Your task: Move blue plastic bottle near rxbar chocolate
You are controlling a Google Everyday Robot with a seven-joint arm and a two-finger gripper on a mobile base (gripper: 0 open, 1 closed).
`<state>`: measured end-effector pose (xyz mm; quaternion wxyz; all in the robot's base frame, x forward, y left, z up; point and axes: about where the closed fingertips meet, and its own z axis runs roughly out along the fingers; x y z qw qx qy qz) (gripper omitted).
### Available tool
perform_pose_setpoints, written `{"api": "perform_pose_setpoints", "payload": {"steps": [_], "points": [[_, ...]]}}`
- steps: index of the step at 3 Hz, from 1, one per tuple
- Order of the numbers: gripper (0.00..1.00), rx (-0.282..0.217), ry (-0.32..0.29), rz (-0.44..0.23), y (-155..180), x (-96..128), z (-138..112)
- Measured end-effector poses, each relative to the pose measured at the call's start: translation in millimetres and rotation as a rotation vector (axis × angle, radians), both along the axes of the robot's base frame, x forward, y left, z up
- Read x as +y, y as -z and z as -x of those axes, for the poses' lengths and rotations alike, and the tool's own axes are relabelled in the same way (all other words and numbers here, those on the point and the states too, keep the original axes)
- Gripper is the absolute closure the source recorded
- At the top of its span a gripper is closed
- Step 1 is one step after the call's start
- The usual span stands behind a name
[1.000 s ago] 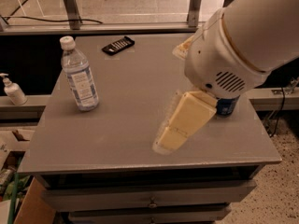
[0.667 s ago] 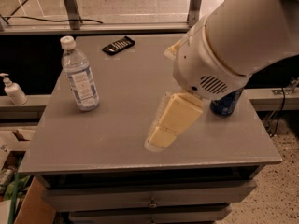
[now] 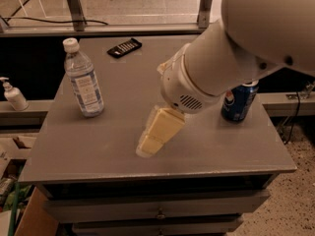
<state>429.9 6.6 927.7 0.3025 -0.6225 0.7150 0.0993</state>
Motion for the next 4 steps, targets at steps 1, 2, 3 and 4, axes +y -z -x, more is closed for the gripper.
{"api": "perform_pose_setpoints", "payload": {"steps": [1, 2, 3, 4], "points": [[0.00, -0.004, 0.016, -0.047, 23.5, 11.2, -24.7], [0.00, -0.013, 0.037, -0.111, 43.0, 20.6, -52.9], [0.00, -0.014, 0.056, -0.190, 57.9, 31.9, -79.0], [0.00, -0.008, 0.060, -0.280, 69.1, 56.6, -97.8]]}}
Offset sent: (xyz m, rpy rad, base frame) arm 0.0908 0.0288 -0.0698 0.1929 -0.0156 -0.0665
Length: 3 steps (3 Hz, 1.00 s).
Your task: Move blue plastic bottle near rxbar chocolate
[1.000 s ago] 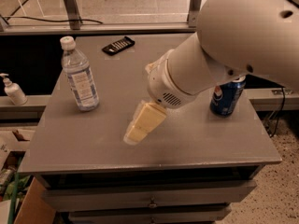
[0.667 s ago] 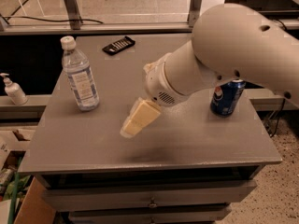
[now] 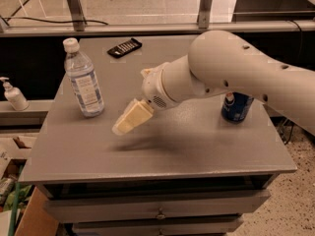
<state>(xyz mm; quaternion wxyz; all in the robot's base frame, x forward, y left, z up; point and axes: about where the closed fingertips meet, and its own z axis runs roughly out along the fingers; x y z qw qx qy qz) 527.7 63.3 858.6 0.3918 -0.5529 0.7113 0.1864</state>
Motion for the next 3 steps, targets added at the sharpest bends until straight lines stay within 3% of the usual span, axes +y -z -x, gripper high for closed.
{"api": "perform_pose_setpoints", "payload": {"steps": [1, 3], "points": [[0.00, -0.009, -0.004, -0.007, -1.6, 1.4, 1.4], [0.00, -0.102, -0.001, -0.101, -13.7, 38.8, -34.8]]}}
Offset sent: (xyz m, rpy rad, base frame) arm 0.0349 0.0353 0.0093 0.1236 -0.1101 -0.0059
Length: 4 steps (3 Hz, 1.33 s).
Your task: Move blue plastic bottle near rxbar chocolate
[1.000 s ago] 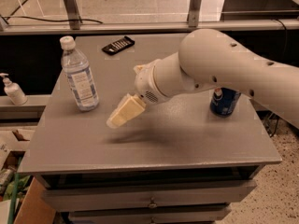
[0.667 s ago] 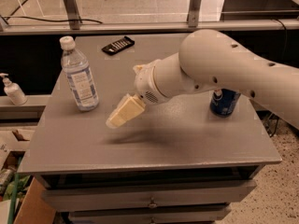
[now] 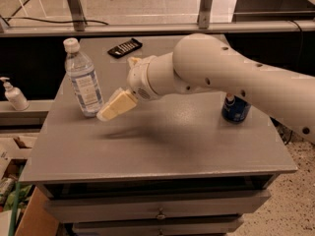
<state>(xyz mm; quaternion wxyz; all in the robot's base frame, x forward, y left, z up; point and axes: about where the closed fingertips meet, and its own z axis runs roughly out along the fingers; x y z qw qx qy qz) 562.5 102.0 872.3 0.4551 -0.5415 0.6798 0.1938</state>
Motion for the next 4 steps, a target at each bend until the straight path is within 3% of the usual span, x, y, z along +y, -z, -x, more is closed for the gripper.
{"api": "perform_pose_setpoints", "payload": {"steps": [1, 2, 3, 4], "points": [[0.00, 0.005, -0.018, -0.052, -5.3, 22.7, -15.6], [0.00, 0.056, -0.045, -0.104, 0.4, 42.8, -18.6], [0.17, 0.134, -0.076, -0.144, 11.2, 57.1, -17.1], [0.41, 0.190, -0.100, -0.167, 18.8, 66.4, -14.6]]}}
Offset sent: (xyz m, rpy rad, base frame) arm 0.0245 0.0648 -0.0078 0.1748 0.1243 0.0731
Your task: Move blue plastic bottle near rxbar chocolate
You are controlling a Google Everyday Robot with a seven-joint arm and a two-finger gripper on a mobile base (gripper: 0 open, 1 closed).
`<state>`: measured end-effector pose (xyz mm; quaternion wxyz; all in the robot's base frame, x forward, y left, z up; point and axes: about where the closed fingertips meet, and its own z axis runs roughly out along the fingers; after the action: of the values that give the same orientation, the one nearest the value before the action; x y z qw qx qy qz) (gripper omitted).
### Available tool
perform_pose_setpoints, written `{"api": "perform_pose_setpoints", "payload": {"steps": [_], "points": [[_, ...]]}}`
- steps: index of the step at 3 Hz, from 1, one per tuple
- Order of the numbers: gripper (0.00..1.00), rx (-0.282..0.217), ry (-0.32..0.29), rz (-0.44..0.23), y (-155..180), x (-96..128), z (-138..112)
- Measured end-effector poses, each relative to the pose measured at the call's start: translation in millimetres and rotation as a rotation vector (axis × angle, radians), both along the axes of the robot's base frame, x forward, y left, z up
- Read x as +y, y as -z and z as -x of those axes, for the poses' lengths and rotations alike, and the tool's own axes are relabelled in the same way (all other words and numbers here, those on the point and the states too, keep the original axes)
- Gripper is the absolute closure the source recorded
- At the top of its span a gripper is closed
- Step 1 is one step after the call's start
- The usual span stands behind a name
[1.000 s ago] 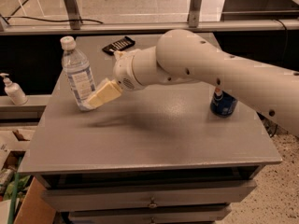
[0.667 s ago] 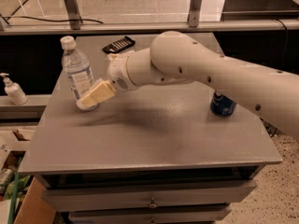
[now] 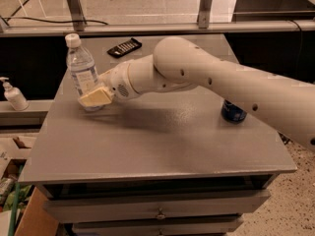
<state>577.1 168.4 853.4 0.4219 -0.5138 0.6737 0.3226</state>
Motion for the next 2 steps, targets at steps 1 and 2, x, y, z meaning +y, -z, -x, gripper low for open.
{"api": "perform_pose_setpoints", "payload": {"steps": [1, 2], "points": [[0.64, 0.012, 0.014, -0.013, -1.5, -5.0, -6.4], [0.88, -0.019, 0.057, -0.010, -16.4, -23.3, -26.6]]}}
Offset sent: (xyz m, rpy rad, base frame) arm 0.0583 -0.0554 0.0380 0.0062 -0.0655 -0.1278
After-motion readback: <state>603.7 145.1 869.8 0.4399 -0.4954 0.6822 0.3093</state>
